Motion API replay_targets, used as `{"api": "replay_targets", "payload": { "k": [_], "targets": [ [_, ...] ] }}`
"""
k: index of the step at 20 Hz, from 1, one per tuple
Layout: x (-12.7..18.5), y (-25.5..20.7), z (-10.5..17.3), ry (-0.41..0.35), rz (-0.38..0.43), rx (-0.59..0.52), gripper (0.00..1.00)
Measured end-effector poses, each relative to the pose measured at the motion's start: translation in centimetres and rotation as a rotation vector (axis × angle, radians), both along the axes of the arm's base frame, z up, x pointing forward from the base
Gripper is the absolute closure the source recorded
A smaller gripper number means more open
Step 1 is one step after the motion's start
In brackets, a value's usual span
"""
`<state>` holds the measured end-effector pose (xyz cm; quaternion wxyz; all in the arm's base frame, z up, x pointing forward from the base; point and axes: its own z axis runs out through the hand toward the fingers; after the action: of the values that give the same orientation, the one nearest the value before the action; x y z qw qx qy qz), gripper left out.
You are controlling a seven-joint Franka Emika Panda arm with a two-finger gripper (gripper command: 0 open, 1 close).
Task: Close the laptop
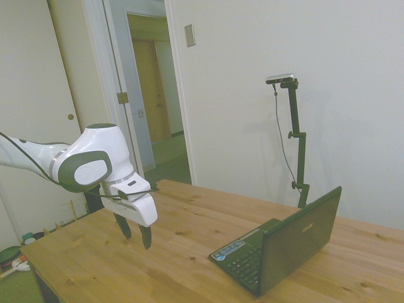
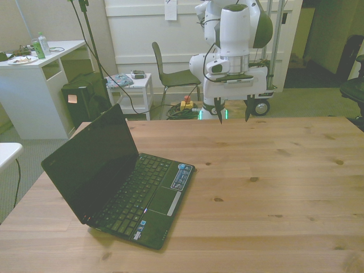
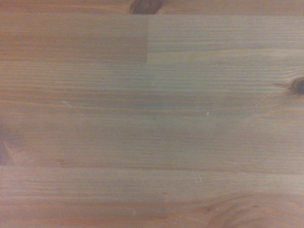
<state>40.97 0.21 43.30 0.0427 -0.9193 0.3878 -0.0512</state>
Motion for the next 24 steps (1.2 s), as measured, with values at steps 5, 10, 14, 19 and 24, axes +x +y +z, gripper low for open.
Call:
{"api": "replay_targets", "payload": {
  "k": [5, 10, 14, 19, 24],
  "targets": [
    [-0.9, -2.0, 0.1, -0.002, -0.033, 0.003, 0.0],
    [-3.7, -10.3, 2.1, -0.031, -0.153, 0.074, 0.0],
    [-4.5, -17.6, 4.5, -0.051, -0.245, 0.119, 0.0],
    [-3.8, -26.4, 7.5, -0.039, -0.357, 0.177, 0.0],
    [-3.9, -33.0, 8.5, 0.012, -0.448, 0.206, 0.0]
  ]
}}
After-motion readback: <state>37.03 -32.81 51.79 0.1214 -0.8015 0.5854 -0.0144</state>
